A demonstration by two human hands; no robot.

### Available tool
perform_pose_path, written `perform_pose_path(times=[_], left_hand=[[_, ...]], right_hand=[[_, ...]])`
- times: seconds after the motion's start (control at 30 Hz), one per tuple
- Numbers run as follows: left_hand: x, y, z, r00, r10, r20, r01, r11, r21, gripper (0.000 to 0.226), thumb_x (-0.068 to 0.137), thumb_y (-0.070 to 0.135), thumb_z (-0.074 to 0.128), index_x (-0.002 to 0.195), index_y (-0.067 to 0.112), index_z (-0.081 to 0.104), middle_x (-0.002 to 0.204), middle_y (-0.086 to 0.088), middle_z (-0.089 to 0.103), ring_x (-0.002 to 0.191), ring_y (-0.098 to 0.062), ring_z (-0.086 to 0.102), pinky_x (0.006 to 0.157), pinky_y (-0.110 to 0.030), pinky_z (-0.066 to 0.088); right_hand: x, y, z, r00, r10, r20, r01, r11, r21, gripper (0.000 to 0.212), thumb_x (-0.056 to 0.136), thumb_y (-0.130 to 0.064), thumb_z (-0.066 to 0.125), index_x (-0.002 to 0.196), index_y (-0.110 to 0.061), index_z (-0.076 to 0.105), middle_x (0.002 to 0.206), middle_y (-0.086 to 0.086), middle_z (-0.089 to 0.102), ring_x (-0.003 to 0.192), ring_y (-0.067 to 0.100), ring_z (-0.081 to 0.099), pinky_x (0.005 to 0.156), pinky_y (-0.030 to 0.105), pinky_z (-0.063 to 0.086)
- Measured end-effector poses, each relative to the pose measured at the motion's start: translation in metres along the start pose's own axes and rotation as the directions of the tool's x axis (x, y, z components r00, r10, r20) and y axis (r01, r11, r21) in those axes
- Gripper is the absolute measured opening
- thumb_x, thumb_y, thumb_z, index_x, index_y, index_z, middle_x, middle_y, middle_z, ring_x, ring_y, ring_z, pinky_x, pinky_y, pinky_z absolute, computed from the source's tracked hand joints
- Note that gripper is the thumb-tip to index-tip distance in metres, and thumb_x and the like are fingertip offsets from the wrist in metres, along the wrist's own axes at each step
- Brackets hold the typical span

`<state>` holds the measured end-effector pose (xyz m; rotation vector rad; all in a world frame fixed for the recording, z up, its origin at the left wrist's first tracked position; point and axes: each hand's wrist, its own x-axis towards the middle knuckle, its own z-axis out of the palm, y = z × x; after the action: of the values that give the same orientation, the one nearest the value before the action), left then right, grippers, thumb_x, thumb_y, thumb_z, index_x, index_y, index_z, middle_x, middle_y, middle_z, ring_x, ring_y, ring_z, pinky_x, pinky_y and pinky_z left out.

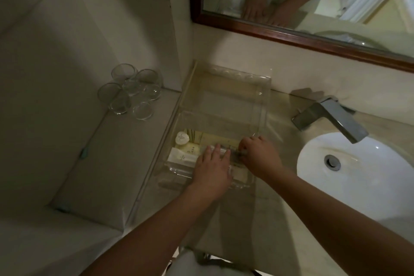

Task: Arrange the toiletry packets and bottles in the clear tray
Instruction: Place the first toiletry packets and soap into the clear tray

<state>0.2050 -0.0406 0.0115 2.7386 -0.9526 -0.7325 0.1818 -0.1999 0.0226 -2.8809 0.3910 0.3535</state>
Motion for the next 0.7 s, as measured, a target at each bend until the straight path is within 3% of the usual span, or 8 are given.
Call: perform_pose_path(times=[0.17, 0.37, 0.57, 0.63, 0.7], left_hand=[[-0.002, 0.005, -0.008, 0.999, -0.022, -0.026, 0.023, 1.000, 0.014, 0.062, 0.095, 0.043, 0.040, 0.149, 0.023, 0.017, 0.160, -0.010, 0.010, 0.146, -0.032, 0.008, 0.118, -0.047, 0.013], [-0.011, 0.052, -0.016, 0.990, 0.034, -0.137, -0.030, 0.999, 0.035, 0.059, 0.086, 0.035, 0.052, 0.139, 0.016, 0.034, 0.144, -0.013, 0.038, 0.134, -0.033, 0.030, 0.109, -0.044, 0.031], [-0.025, 0.176, 0.006, 0.971, 0.195, -0.138, -0.201, 0.979, -0.034, 0.048, 0.081, 0.027, 0.049, 0.128, 0.017, 0.045, 0.128, -0.010, 0.050, 0.118, -0.030, 0.045, 0.098, -0.041, 0.040], [-0.035, 0.227, 0.027, 0.956, 0.269, -0.115, -0.279, 0.956, -0.090, 0.050, 0.080, 0.031, 0.045, 0.128, 0.018, 0.046, 0.127, -0.010, 0.052, 0.115, -0.029, 0.046, 0.096, -0.041, 0.042], [-0.045, 0.282, 0.050, 0.925, 0.368, -0.092, -0.372, 0.928, -0.035, 0.055, 0.081, 0.037, 0.045, 0.132, 0.015, 0.044, 0.131, -0.011, 0.051, 0.119, -0.030, 0.045, 0.100, -0.040, 0.040]], right_hand=[[-0.007, 0.005, -0.003, 1.000, 0.013, 0.002, -0.013, 0.990, 0.138, 0.028, 0.087, -0.036, 0.065, 0.112, -0.024, 0.060, 0.114, 0.003, 0.060, 0.106, 0.023, 0.052, 0.084, 0.034, 0.043], [-0.062, 0.045, -0.015, 0.979, 0.132, -0.155, -0.071, 0.934, 0.350, 0.032, 0.086, -0.027, 0.068, 0.116, -0.023, 0.058, 0.122, 0.002, 0.057, 0.110, 0.022, 0.056, 0.089, 0.030, 0.045], [-0.172, 0.145, -0.018, 0.930, 0.321, -0.180, -0.224, 0.882, 0.415, 0.039, 0.084, -0.030, 0.070, 0.120, -0.021, 0.057, 0.122, 0.003, 0.059, 0.112, 0.024, 0.055, 0.094, 0.034, 0.045], [-0.223, 0.187, -0.016, 0.896, 0.406, -0.178, -0.300, 0.851, 0.431, 0.041, 0.083, -0.032, 0.070, 0.121, -0.023, 0.056, 0.123, 0.003, 0.059, 0.113, 0.024, 0.055, 0.095, 0.036, 0.046], [-0.279, 0.233, -0.013, 0.855, 0.482, -0.190, -0.359, 0.816, 0.454, 0.042, 0.084, -0.032, 0.069, 0.121, -0.022, 0.056, 0.122, 0.004, 0.058, 0.113, 0.024, 0.055, 0.094, 0.036, 0.047]])
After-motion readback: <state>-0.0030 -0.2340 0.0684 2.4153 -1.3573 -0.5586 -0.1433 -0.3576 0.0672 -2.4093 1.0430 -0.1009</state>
